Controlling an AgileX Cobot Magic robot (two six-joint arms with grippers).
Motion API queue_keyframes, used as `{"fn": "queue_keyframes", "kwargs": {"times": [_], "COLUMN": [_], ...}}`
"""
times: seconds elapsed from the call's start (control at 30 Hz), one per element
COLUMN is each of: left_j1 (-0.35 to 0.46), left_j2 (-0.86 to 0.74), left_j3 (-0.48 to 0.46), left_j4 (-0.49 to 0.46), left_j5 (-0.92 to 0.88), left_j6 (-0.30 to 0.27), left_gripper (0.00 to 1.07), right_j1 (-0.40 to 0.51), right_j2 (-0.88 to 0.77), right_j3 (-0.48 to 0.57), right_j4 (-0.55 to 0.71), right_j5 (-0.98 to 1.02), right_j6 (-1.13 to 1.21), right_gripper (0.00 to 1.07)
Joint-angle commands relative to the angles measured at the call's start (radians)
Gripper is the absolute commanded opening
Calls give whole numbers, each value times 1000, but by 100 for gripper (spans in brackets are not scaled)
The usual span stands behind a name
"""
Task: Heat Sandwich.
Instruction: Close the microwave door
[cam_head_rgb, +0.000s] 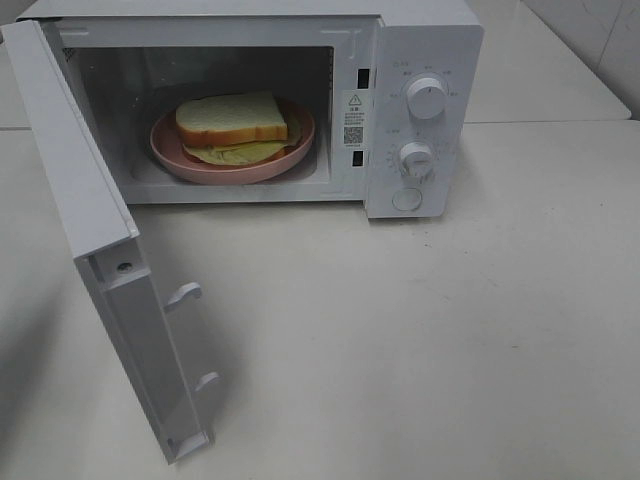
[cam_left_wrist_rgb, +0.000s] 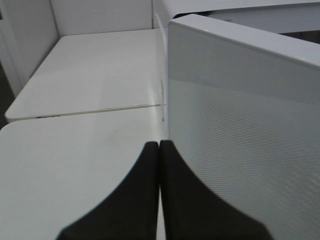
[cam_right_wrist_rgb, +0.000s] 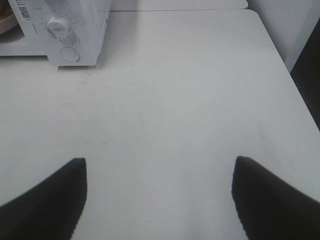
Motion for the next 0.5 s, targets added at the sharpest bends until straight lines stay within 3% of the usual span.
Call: {"fn": "queue_keyframes", "kwargs": {"times": [0.03, 0.3, 0.4, 0.5], "left_j1": [-25, -180, -248, -281], "left_j2": [58, 169, 207, 223], "left_j3": [-1, -15, -15, -15], "left_j4": [98, 65, -27, -59], "left_j5": [-109, -150, -190, -213], "left_j6": [-55, -43, -31, 0], "left_gripper": [0, 0, 0, 0], "right_j1": [-7, -7, -7, -7], "right_j2": [-27, -27, -27, -27], "right_j3": [0, 0, 0, 0], "right_j4": [1, 1, 1, 1], "right_j5": [-6, -6, -6, -6], "right_j6": [-15, -15, -15, -15], "right_gripper": [76, 76, 76, 76]}}
